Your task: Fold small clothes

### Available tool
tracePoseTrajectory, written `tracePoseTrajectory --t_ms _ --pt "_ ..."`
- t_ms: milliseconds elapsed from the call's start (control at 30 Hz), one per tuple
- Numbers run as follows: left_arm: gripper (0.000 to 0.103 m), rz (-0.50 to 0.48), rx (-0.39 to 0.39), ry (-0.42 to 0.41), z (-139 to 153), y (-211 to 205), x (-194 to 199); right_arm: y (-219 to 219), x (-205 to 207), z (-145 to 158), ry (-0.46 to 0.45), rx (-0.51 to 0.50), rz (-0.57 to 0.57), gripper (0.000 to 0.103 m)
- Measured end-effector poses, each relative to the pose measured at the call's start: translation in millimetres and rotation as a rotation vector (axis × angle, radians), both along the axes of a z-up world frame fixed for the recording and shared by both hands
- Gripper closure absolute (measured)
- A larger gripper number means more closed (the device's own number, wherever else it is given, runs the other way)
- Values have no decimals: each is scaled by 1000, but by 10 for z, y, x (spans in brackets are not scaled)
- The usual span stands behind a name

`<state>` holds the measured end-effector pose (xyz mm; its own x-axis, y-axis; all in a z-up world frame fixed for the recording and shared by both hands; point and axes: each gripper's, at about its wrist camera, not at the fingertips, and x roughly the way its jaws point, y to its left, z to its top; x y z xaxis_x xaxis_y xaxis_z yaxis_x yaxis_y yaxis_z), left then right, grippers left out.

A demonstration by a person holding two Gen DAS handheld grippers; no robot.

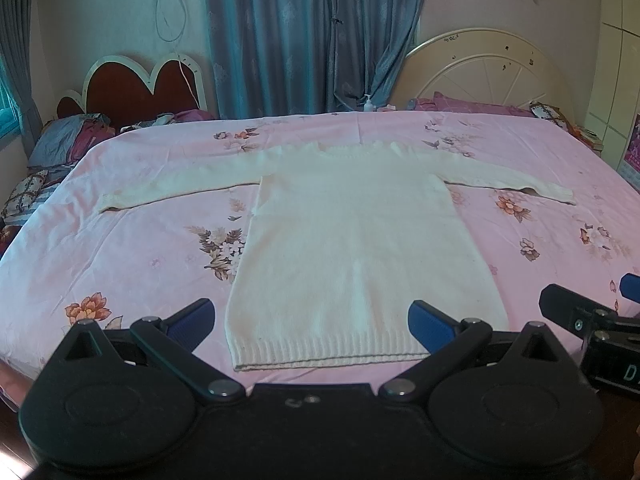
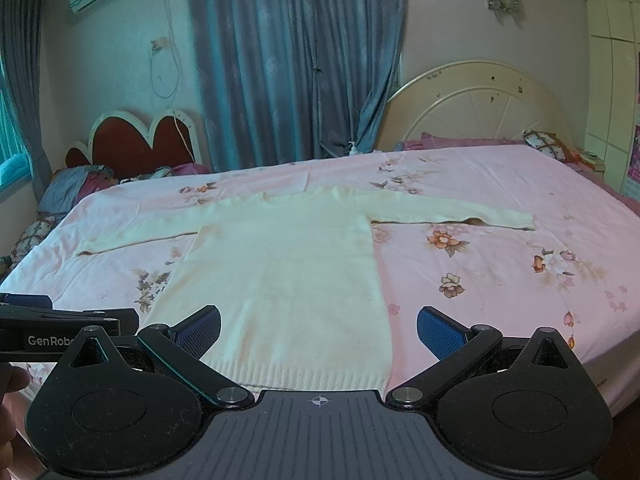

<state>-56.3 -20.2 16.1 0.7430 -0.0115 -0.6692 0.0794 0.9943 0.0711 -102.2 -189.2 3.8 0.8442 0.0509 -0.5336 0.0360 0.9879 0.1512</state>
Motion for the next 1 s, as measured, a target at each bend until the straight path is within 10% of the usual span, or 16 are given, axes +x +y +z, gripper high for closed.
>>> tracePoseTrajectory --t_ms 1000 --pt "1 -2 -7 6 -15 51 -3 123 -9 -41 -3 0 4 0"
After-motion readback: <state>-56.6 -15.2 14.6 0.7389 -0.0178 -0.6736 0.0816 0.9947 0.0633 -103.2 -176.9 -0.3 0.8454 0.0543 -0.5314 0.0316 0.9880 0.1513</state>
